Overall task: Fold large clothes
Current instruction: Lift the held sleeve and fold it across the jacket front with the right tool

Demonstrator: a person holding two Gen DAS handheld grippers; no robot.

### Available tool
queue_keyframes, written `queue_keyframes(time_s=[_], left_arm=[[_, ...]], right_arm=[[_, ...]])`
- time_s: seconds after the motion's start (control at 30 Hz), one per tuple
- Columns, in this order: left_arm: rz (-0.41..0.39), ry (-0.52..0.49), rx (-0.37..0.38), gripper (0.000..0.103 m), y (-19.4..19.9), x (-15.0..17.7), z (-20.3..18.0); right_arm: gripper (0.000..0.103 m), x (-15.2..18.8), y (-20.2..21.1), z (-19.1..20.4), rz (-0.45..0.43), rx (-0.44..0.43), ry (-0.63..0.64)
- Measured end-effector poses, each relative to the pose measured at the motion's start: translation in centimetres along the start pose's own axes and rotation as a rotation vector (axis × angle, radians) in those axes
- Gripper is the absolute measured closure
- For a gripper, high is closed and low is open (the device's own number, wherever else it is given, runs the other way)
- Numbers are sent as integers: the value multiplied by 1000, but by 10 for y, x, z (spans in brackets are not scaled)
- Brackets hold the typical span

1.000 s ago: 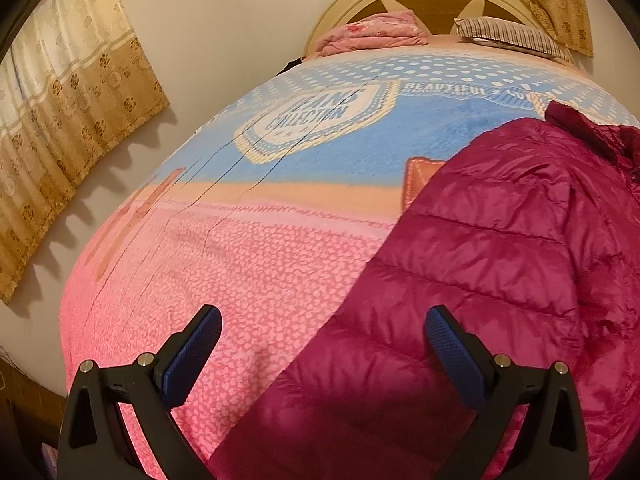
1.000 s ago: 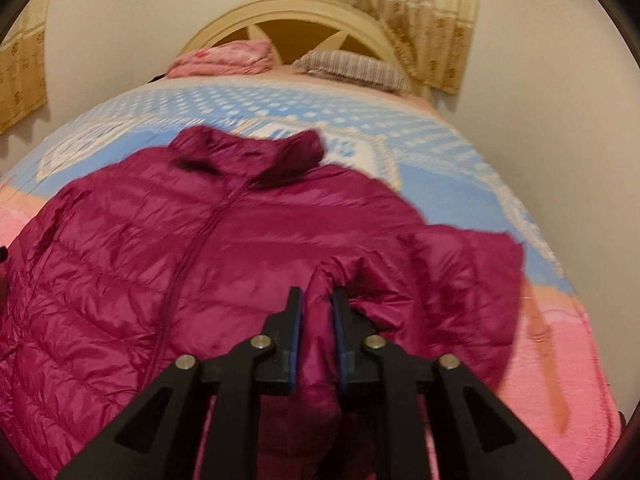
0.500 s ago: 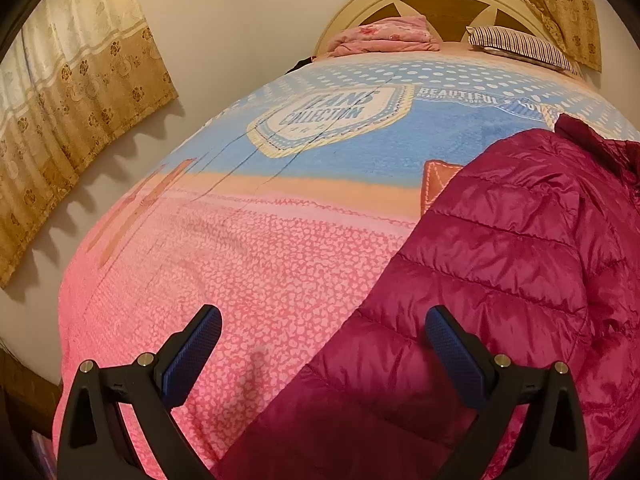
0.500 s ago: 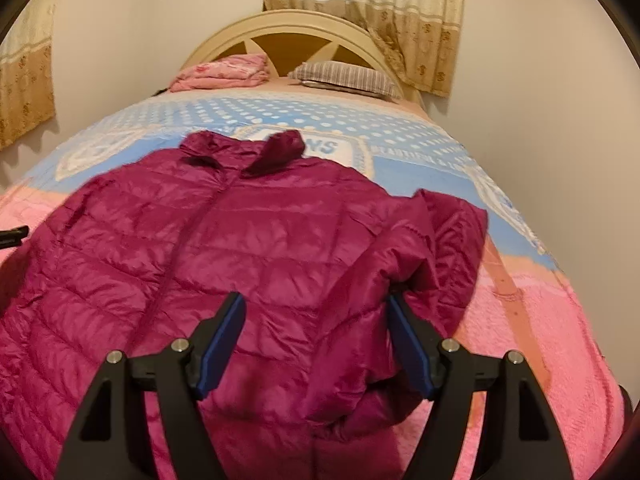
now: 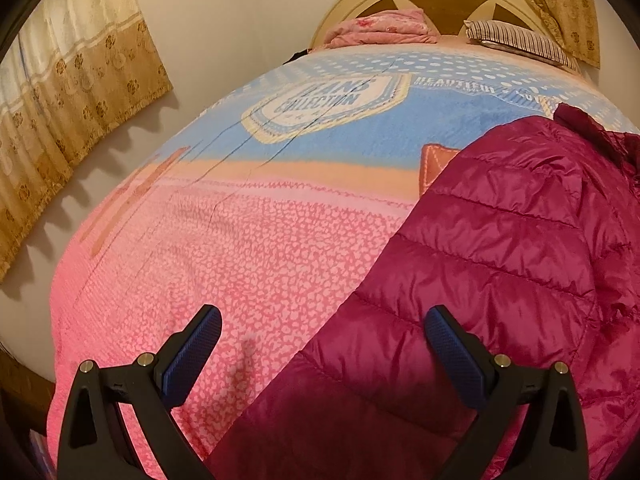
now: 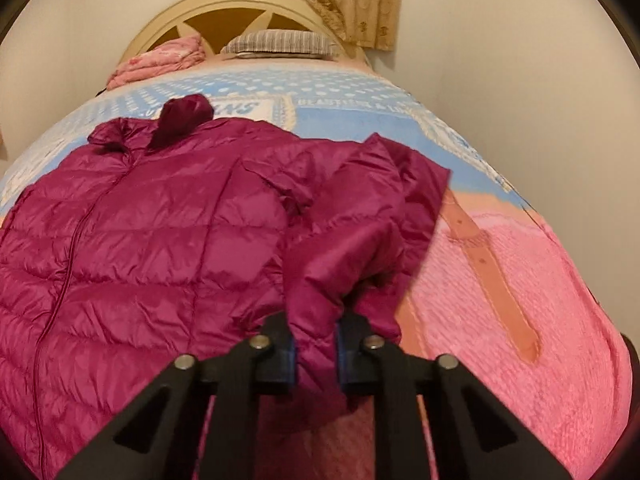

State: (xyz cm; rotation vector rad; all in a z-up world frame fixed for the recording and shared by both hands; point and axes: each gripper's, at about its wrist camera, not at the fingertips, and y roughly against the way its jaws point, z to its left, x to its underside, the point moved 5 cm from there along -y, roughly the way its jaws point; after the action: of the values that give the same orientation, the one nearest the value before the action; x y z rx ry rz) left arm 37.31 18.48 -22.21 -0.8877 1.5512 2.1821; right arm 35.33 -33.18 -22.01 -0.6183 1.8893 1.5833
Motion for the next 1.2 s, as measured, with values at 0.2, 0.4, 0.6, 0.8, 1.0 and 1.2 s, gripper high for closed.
queue_keyframes(time_s=[0.2, 0.4, 0.6, 0.8, 1.0, 1.2], left_arm=[[9, -8, -7, 1, 0, -2, -4], [-6, -31, -26, 1, 7, -3, -8], [-25, -44, -71, 1, 11, -6, -4], [-31, 20, -125, 1, 10, -4, 14], [-15, 54, -118, 1, 11, 5, 19], [-63, 50, -149, 1, 24, 3, 30]], right_arm=[[91, -23, 13, 76, -72, -102, 128], [72, -30, 8, 154, -83, -172, 235], [29, -4, 7, 189, -58, -211, 325], [29, 17, 29, 196, -86, -217, 405], [29, 31, 46, 236, -191, -135, 570], [45, 17, 47, 234, -193, -188, 491]])
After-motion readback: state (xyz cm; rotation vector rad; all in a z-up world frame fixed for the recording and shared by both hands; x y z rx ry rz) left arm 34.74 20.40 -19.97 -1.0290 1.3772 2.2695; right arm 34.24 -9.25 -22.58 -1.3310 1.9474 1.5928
